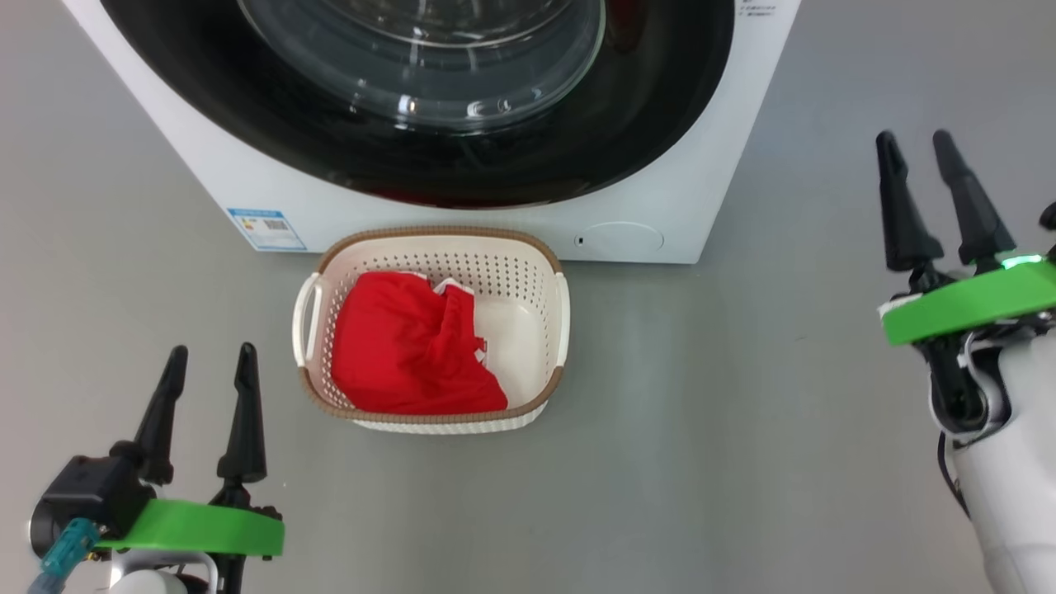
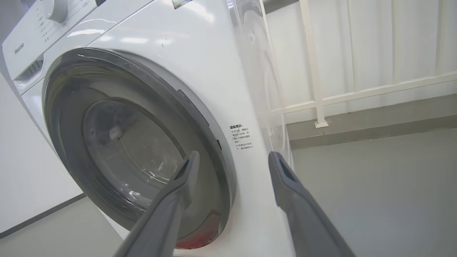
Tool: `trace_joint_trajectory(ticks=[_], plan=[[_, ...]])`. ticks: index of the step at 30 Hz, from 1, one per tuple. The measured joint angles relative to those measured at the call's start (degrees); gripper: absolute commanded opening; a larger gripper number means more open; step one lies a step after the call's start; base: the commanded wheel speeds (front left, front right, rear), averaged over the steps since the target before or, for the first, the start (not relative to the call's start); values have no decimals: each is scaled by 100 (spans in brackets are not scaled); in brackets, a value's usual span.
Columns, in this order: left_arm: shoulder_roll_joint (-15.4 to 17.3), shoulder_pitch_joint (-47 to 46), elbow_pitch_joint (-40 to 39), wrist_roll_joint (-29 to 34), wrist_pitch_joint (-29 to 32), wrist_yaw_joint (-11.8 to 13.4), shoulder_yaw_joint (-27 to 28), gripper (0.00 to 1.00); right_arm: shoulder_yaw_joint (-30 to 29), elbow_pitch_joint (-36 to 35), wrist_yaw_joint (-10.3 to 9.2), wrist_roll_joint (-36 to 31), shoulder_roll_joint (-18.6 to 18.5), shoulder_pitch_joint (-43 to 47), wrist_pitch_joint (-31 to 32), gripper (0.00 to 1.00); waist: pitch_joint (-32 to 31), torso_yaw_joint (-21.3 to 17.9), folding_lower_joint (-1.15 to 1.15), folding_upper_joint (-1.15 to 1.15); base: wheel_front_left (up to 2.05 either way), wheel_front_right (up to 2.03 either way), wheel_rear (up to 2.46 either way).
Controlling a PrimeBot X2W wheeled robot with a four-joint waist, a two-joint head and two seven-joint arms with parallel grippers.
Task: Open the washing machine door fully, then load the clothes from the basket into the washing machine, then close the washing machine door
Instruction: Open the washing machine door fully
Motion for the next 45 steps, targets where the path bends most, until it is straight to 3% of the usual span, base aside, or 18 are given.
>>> trace_joint_trajectory(ticks=[1, 2, 3, 4, 8, 10, 18, 29, 45], plan=[[1, -20, -3, 0, 0, 0, 0, 100, 1, 29, 0, 82, -23, -75, 0, 99, 37, 16, 0, 0, 0, 0, 0], [1, -31, -8, 0, 0, 0, 0, 100, 5, 57, 0, 158, -46, -147, -11, 82, 73, 32, 0, 0, 0, 0, 0], [1, -34, -15, 0, 0, 0, 0, 100, 12, 82, 0, 209, -78, -218, -25, 73, 109, 49, 0, 0, 0, 0, 0], [3, -38, -21, 0, 0, 0, 0, 100, 22, 111, 0, 281, -111, -295, -34, 53, 142, 64, 0, 0, 0, 0, 0], [4, -137, -37, 0, -1, 0, -1, 100, 66, 218, 0, 728, -240, -626, -40, 23, 259, 123, 0, 0, 0, 0, 0], [4, -153, -49, 1, -1, 0, -3, 100, 80, 268, 0, 1098, -283, -788, -37, 1, 310, 152, 0, 0, 0, 0, 0], [3, -234, -55, 4, -1, 0, -4, 100, 296, 380, 0, 2262, -510, -1313, 298, 0, 511, 249, 0, 0, 0, 0, 0], [-37, -383, -182, 3, -1, 0, -48, 100, 489, 820, 0, 4103, -703, -2243, 1557, 0, 854, 407, 0, 0, 0, 0, 0], [-96, -489, -246, -55, -8, 0, -86, 100, 534, 2056, 0, 5133, -716, -3497, 3043, 0, 1174, 564, 0, 0, 0, 0, 0]])
